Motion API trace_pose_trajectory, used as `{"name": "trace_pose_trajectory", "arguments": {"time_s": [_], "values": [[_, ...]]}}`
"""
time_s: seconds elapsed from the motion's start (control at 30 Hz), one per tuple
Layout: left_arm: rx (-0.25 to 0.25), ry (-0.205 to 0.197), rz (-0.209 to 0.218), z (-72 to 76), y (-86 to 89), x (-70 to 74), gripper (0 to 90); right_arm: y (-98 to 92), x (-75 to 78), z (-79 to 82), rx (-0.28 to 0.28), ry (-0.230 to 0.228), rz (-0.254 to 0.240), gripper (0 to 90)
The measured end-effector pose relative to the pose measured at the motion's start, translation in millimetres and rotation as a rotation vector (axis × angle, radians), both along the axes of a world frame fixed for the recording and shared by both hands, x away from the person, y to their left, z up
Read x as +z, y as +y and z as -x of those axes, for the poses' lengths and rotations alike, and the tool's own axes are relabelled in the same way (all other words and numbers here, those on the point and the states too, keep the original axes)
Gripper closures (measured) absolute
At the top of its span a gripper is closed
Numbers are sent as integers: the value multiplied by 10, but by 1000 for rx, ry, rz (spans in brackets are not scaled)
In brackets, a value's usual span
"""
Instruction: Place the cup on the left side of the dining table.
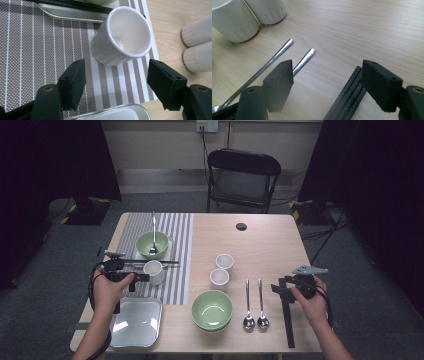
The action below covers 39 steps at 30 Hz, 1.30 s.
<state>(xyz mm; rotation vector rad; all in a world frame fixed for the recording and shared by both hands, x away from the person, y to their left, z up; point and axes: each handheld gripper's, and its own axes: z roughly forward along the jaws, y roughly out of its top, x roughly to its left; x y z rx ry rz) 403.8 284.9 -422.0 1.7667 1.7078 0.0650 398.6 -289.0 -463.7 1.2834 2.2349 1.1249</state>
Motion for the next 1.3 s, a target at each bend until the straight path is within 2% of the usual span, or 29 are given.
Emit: {"name": "trace_pose_trajectory", "arguments": {"time_s": [0.23,0.4,0.7,0.77,0.83,1.3], "values": [[1,-16,6,49,-17,-6,296,-1,-2,5,-3,2,1,256],[-22,-26,-2,95,-32,-3,295,3,3,11,0,5,-6,256],[-30,-41,4,178,-74,-30,289,4,5,14,0,2,1,256],[-30,-45,-17,197,-82,-31,295,3,3,14,-1,2,1,256],[-34,-42,2,215,-83,-47,294,2,-1,14,-1,3,3,256],[-43,-38,19,325,-84,-93,284,-1,-1,23,-5,4,-1,256]]}}
